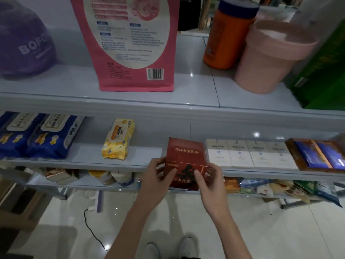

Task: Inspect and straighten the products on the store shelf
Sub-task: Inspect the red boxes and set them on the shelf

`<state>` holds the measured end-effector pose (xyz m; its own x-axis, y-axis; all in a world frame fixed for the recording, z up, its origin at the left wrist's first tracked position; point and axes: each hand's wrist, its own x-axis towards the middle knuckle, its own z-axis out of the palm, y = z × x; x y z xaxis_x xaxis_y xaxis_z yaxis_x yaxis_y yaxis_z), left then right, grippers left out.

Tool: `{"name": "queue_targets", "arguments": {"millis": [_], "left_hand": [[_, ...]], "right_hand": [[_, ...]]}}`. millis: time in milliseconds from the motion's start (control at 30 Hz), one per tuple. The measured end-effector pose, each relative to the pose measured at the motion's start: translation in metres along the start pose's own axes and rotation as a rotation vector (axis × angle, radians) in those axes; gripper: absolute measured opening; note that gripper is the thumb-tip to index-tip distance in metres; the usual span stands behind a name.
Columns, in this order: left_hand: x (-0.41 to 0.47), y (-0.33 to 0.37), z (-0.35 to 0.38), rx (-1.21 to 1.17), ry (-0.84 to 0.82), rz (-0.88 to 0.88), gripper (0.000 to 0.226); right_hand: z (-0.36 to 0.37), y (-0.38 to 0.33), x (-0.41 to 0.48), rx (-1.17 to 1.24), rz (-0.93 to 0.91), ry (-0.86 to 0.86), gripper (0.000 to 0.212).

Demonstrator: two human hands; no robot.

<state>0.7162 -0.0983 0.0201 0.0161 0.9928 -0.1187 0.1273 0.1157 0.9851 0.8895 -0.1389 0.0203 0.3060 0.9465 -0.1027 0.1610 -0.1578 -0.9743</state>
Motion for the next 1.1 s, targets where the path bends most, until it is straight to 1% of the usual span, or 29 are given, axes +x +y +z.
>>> {"name": "queue_targets", "arguments": {"millis": [67,133,233,467,567,733,867,1000,1100], "left_hand": [[0.006,-0.010,0.004,0.060,-0.011,-0.005,0.039],[0.015,-0.021,0.007,0.105,-0.007,-0.016,0.043],[0.026,-0.036,0.013,0.152,0.007,-0.032,0.049],[0.042,-0.063,0.029,0.200,0.029,-0.038,0.052],[0.048,-0.071,0.032,0.262,0.014,-0.015,0.054],[0.067,-0.068,0.037,0.389,0.016,0.042,0.055],[0.086,-0.060,0.042,0.350,0.023,0.015,0.054],[0.106,-0.056,0.044,0.326,0.018,-0.004,0.053],[0.115,-0.055,0.045,0.345,0.015,-0.018,0.056]], "right_hand": [[-0.003,0.011,0.006,-0.070,-0.018,-0.044,0.057],[-0.005,0.021,0.014,-0.158,-0.023,-0.086,0.064],[-0.003,0.033,0.027,-0.231,-0.020,-0.099,0.063],[0.001,0.061,0.052,-0.214,-0.009,-0.117,0.057],[0.001,0.066,0.059,-0.258,-0.055,-0.122,0.058],[0.003,0.071,0.079,-0.285,-0.071,-0.123,0.057],[0.008,0.066,0.102,-0.333,-0.064,-0.095,0.060],[0.012,0.062,0.121,-0.318,-0.037,-0.099,0.054],[0.014,0.060,0.128,-0.340,-0.050,-0.093,0.057]]}}
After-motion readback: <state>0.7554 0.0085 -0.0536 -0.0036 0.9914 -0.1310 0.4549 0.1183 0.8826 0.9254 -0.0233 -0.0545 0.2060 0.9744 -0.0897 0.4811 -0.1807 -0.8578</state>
